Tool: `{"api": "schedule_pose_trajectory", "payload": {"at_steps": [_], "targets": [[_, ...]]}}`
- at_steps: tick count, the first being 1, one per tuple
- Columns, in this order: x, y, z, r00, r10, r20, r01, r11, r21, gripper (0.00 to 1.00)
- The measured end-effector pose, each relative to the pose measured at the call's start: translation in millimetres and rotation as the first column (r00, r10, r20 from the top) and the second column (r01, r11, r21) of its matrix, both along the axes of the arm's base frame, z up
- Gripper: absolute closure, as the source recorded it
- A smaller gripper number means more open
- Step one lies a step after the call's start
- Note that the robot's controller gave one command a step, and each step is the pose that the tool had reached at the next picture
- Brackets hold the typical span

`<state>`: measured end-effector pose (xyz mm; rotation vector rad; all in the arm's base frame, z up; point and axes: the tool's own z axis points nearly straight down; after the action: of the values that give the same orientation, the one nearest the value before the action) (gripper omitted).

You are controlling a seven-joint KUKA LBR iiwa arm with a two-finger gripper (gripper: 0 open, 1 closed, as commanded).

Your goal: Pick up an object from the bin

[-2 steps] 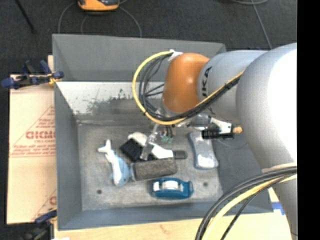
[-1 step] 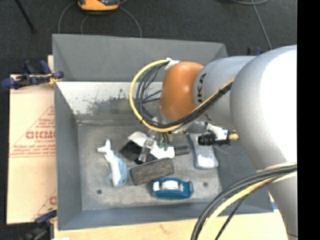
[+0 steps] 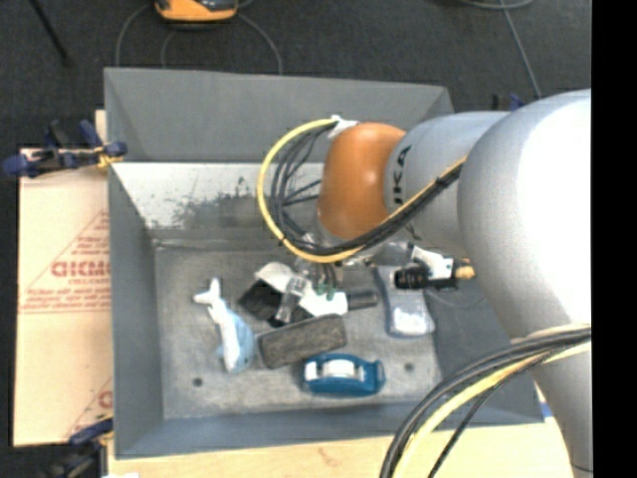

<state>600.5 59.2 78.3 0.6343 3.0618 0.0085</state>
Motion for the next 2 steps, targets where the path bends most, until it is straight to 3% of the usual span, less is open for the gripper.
{"api": "schedule_pose_trajectory", "payload": {"at_steps": [2], "targets": [[0.0,-0.3,3.4,1.0,0.0,-0.005,0.0,1.0,-0.001,1.0]]}}
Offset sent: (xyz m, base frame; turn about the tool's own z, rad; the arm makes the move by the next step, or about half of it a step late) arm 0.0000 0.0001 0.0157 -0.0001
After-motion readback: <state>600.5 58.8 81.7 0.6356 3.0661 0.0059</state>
